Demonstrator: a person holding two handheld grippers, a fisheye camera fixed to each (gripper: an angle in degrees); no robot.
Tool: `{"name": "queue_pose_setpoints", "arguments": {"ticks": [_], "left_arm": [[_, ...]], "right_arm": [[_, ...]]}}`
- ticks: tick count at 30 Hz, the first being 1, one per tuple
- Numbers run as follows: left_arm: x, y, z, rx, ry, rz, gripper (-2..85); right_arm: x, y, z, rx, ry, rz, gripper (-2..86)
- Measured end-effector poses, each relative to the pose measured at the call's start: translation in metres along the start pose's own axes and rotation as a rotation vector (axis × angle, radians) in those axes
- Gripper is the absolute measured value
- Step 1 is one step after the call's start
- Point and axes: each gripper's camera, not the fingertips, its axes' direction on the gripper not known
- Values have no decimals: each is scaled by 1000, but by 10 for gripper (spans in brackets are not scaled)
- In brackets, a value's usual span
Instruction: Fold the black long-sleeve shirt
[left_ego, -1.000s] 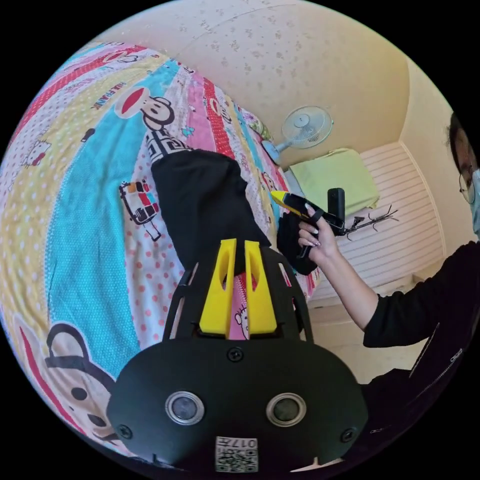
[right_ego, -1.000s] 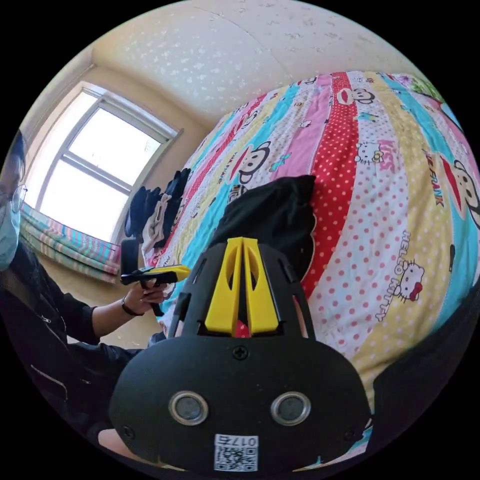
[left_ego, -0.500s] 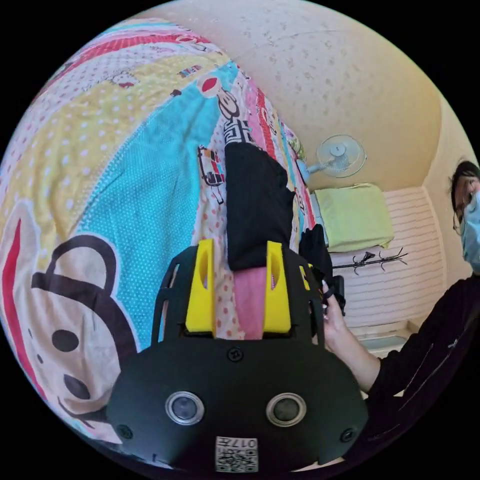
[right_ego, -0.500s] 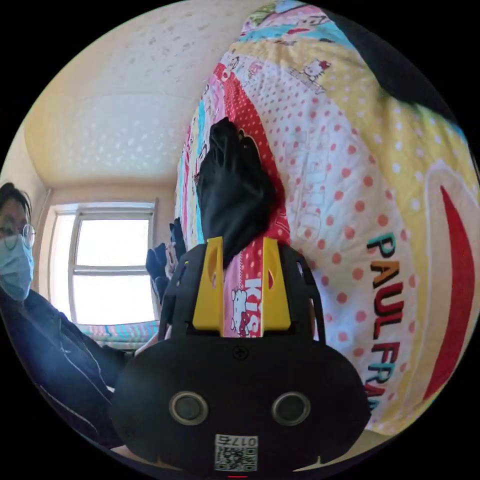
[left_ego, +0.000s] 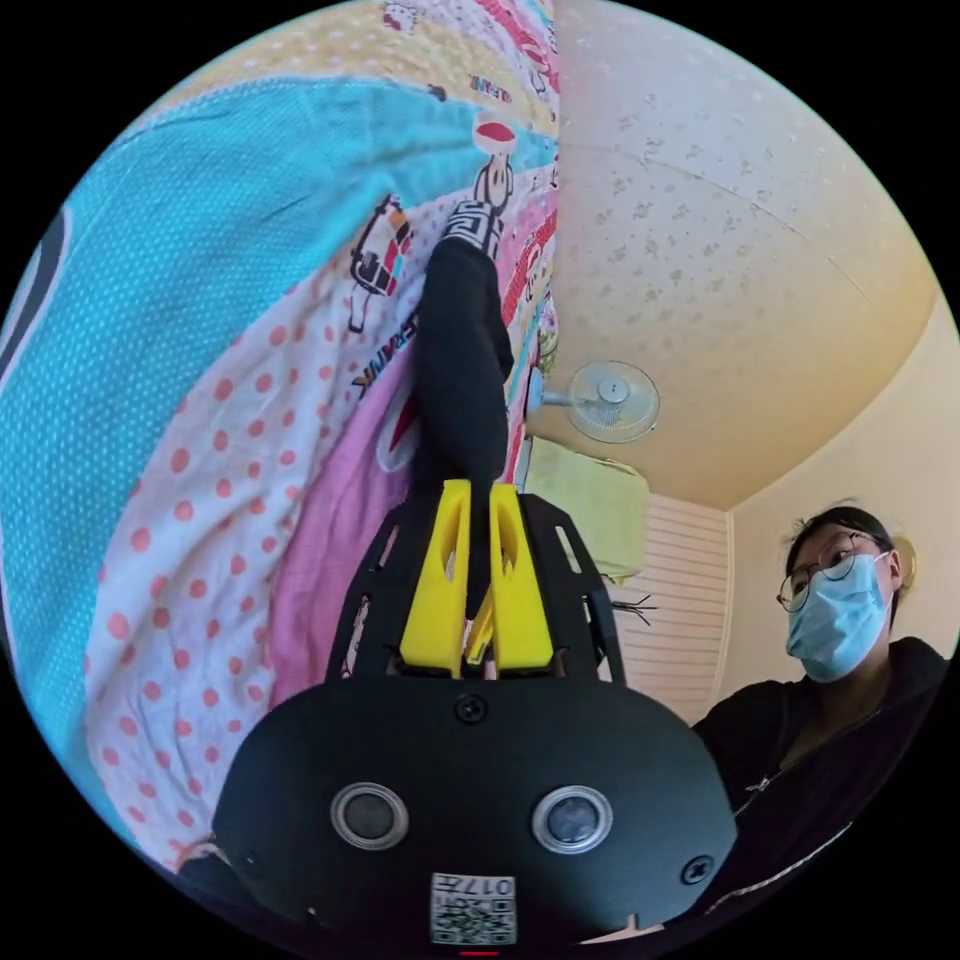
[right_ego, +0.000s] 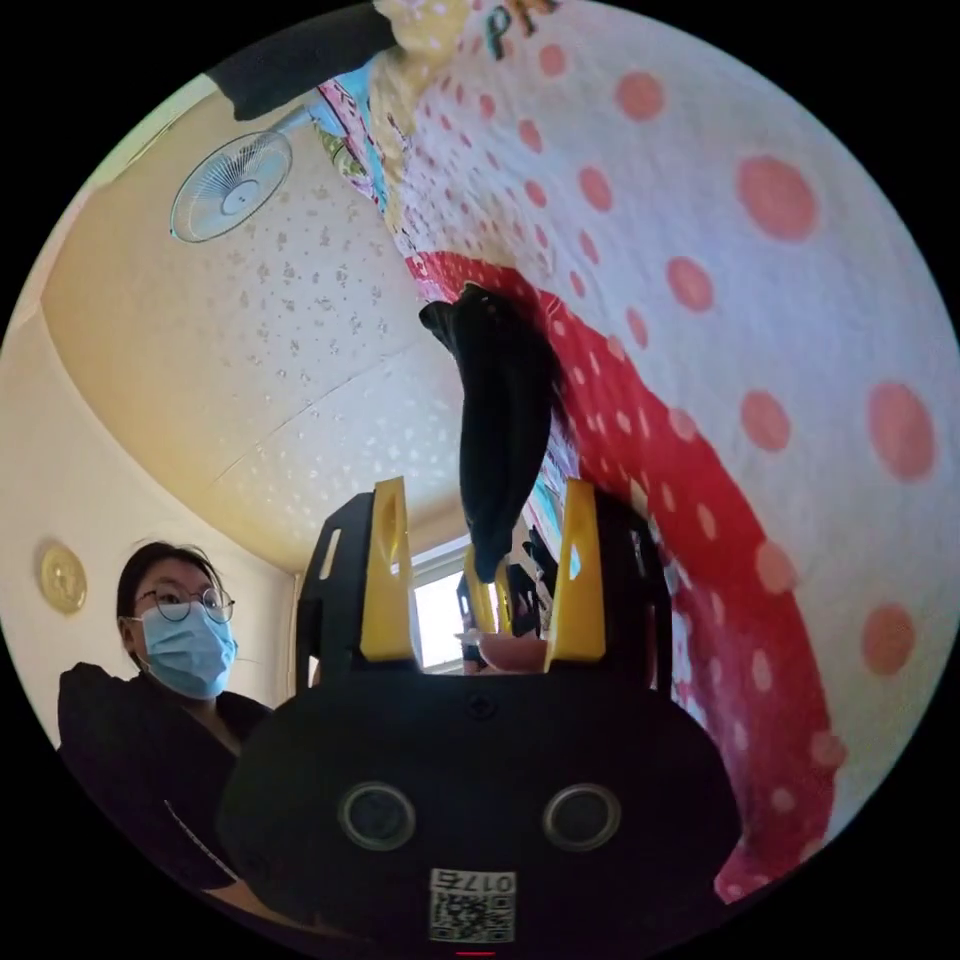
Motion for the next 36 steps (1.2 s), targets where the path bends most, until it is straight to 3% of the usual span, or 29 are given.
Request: {"name": "queue_pose_setpoints", "arguments": {"ticks": [4, 7, 12, 18, 21, 25, 27, 32, 36], "left_arm": [[11, -4, -12, -12, 17, 39, 37], [9, -9, -25, -24, 19, 68, 38], [-9, 11, -75, -44, 51, 71, 37], [-43, 100, -187, -104, 53, -120, 36], [-23, 128, -251, -106, 57, -112, 36], [30, 134, -327, -10, 17, 17, 36], [67, 131, -385, 118, 36, 131, 36], [156, 116, -524, 359, 87, 398, 36], [264, 119, -644, 509, -74, 706, 39]], "right_arm": [[-11, -29, 28, -36, 39, -20, 233], [-25, -47, 30, 38, -46, -65, 132], [-26, -59, 33, -177, -35, 2, 37], [-23, 24, -10, -317, 123, 244, 13], [-41, 72, -8, -404, 213, 303, 10], [-81, 115, 61, -590, 273, 190, 9], [-95, 129, 111, -704, 271, 130, 9], [-150, 215, 292, -1079, 112, -92, 13], [-191, 299, 396, -1272, -43, -263, 19]]}}
